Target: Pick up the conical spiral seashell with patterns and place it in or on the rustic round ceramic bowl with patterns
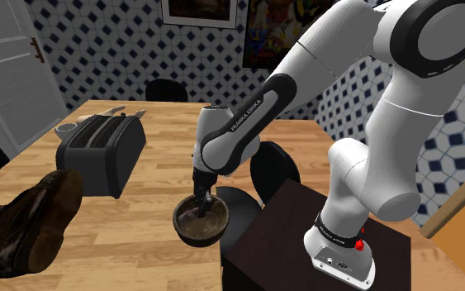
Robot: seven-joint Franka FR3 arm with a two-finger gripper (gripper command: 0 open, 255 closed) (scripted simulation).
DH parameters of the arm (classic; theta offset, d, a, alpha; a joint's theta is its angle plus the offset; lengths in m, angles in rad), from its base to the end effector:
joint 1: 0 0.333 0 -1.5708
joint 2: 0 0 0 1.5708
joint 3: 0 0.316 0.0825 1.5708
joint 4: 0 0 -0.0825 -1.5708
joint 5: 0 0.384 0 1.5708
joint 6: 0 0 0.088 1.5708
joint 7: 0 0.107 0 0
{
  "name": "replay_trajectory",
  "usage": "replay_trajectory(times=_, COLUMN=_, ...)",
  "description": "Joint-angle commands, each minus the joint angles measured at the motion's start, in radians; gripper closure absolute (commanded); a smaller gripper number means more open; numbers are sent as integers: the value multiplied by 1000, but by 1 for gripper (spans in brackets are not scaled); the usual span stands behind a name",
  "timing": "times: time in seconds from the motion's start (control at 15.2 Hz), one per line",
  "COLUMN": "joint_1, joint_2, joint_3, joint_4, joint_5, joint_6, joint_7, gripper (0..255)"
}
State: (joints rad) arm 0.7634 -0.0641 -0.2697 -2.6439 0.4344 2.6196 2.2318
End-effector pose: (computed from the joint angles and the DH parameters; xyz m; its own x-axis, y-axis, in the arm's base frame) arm 0.3797 0.1949 0.2669 -0.5191 -0.8352 -0.1815 -0.8538 0.4968 0.1557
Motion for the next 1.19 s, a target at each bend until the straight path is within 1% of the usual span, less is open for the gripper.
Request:
replay_trajectory(times=0.0, joint_1=0, joint_2=0, joint_3=0, joint_4=0, joint_5=0, joint_6=0, joint_7=0, gripper=255)
replay_trajectory(times=0.07, joint_1=0, joint_2=0, joint_3=0, joint_4=0, joint_5=0, joint_6=0, joint_7=0, gripper=0)
replay_trajectory(times=0.4, joint_1=0, joint_2=0, joint_3=0, joint_4=0, joint_5=0, joint_6=0, joint_7=0, gripper=0)
replay_trajectory(times=0.53, joint_1=-23, joint_2=-75, joint_3=-6, joint_4=1, joint_5=-82, joint_6=-67, joint_7=57, gripper=0)
replay_trajectory(times=0.66, joint_1=-45, joint_2=-137, joint_3=-5, joint_4=9, joint_5=-139, joint_6=-132, joint_7=96, gripper=0)
replay_trajectory(times=1.12, joint_1=-47, joint_2=-137, joint_3=-4, joint_4=9, joint_5=-139, joint_6=-132, joint_7=96, gripper=0)
